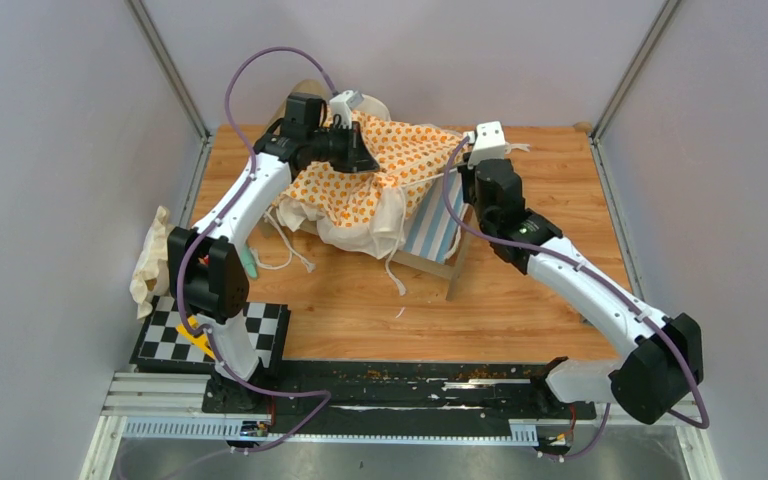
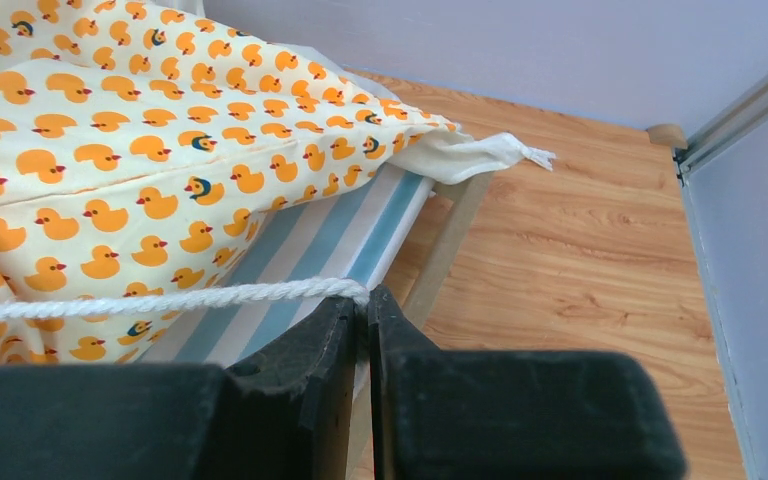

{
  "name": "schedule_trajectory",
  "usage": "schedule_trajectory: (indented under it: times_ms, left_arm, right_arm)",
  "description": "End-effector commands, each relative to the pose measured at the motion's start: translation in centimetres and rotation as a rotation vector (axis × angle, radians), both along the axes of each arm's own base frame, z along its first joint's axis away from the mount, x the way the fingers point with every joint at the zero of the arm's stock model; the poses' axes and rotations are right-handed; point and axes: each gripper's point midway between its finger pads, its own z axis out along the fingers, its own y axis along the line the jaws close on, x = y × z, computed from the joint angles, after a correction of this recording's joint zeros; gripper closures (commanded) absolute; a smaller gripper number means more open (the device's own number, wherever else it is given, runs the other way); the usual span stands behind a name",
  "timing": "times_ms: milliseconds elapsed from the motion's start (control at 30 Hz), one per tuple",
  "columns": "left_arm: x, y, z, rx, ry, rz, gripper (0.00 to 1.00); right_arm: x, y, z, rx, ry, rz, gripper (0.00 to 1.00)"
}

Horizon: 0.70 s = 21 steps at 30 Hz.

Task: Set up the pet bed
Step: Cross the ropes on the bed frame.

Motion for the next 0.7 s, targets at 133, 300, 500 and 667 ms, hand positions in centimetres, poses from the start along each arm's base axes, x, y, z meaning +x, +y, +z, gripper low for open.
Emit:
schedule_trajectory:
  times_ms: [133, 300, 500, 667]
  left_arm:
    - [-1.0, -1.7, 0.7, 0.001, -0.034, -0.048, 1.00]
    - [-1.4, -2.6, 0.3, 0.005, -0.028, -0.066, 1.00]
    - [-1.7, -2.9, 0.0, 0.009, -0.021, -0.074, 1.00]
    - [-1.7, -3.0, -0.1, 0.010, -0.018, -0.074, 1.00]
  right_arm:
    - [-0.4, 1.0, 3.2, 0.011, -0.036, 0.086, 0.89]
    - [-0.4, 1.7, 2.7, -0.005, -0.012, 0.128, 0.87]
    - [-0.9, 2.7, 0.7, -0.006, 0.058, 0.179, 0.86]
    - [-2.0, 2.5, -1.3, -0.007, 0.121, 0.166, 0.86]
